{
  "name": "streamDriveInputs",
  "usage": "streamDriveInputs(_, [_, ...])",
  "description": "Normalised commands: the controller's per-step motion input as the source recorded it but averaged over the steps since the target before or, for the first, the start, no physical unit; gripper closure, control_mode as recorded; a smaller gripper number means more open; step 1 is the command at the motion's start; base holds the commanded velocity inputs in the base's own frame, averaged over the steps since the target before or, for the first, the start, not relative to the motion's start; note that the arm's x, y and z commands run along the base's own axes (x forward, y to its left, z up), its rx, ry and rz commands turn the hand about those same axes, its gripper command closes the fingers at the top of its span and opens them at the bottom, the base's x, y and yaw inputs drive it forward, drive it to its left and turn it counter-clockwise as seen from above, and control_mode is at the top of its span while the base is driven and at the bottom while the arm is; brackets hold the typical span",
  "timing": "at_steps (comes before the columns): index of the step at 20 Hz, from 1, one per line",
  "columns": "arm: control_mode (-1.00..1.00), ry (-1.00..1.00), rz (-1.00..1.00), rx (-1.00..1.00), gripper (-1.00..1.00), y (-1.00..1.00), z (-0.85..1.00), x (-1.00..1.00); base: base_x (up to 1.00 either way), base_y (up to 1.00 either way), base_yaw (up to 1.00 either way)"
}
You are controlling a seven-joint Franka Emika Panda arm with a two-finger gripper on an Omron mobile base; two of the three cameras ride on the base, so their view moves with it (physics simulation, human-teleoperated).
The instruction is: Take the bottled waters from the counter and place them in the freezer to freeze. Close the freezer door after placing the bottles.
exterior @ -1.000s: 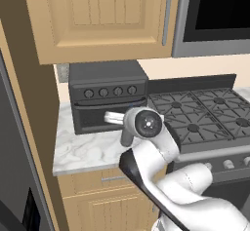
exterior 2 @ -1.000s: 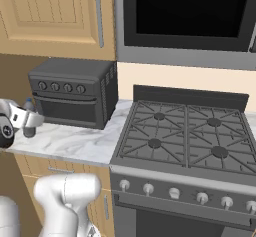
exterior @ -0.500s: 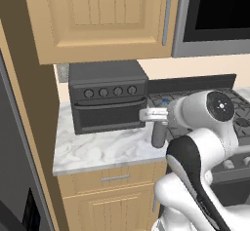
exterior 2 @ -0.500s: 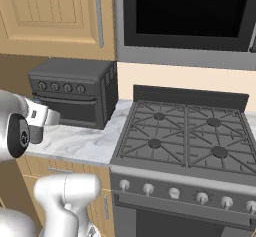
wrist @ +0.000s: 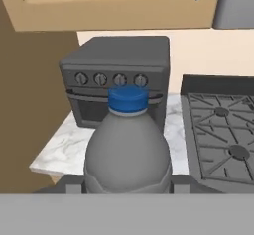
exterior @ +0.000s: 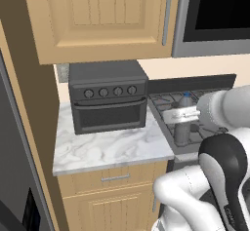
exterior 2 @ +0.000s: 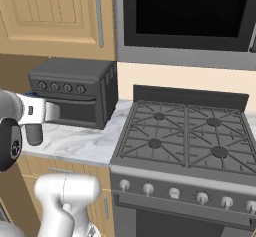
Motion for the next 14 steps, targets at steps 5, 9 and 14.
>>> streamDriveInputs(5, [-1.00, -0.29, 0.01, -0.06, 1.00, -0.14, 0.00, -0.48, 0.00, 0.00, 0.00])
streamDriveInputs(9, [-1.00, -0.23, 0.00, 0.01, 1.00, -0.28, 0.00, -0.30, 0.00, 0.00, 0.00])
streamDriveInputs(14, [-1.00, -0.10, 0.00, 0.06, 1.00, -0.10, 0.00, -0.06, 0.00, 0.00, 0.00])
